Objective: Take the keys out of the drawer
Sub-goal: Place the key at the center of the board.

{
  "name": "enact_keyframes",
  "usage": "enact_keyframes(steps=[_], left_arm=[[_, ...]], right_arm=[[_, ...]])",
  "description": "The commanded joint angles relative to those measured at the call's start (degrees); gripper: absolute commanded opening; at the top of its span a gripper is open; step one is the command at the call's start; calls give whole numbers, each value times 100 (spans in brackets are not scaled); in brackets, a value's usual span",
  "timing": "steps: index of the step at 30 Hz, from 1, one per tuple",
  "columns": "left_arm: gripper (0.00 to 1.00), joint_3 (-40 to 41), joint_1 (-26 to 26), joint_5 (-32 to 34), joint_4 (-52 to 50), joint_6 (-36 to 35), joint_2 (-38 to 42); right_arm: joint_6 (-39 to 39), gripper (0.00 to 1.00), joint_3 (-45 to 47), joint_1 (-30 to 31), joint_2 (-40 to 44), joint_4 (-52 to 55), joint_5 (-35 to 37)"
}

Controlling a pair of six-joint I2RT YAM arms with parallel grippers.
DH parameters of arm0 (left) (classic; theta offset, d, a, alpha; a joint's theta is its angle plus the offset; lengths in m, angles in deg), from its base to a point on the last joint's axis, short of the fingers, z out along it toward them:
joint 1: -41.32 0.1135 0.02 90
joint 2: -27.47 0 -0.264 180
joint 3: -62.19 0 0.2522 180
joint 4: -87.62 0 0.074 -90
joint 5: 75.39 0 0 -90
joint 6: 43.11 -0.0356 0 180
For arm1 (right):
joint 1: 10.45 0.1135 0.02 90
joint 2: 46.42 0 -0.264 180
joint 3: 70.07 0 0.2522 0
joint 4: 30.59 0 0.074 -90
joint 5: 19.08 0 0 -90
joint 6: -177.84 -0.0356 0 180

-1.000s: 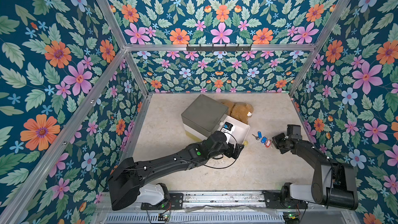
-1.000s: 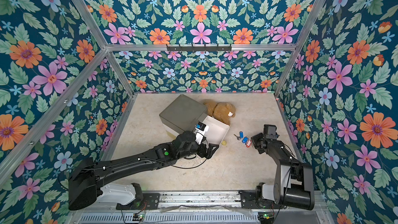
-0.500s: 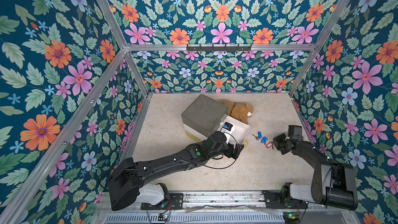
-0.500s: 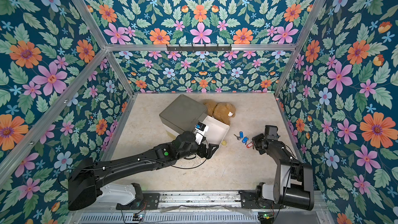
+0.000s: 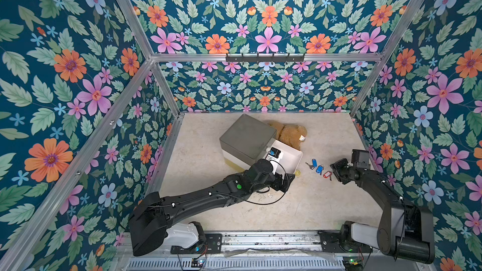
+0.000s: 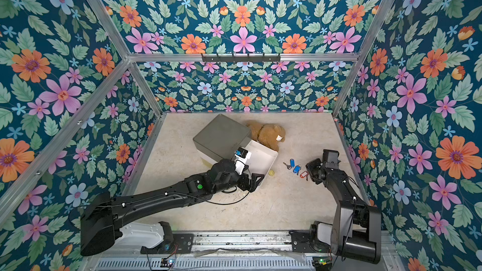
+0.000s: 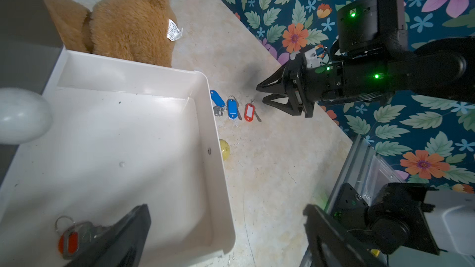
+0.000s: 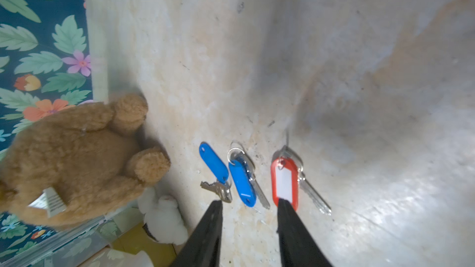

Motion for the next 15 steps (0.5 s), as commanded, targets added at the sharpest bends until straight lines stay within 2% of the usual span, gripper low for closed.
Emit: enact_keyframes(steps=[1, 8, 11, 15], left_arm=[[99, 33, -1, 150, 170, 2, 118], [99, 93, -3, 451, 106, 11, 482], [99, 156, -4, 605, 24, 28, 675], [99, 239, 0, 838, -101, 29, 955]], right_arm=[[328, 40, -201, -3, 111, 264, -265], [624, 40, -732, 95, 438, 646, -1070], [906, 40, -1159, 431, 594, 902, -1256], [1301, 40, -1936, 1185, 506, 1423, -1305]])
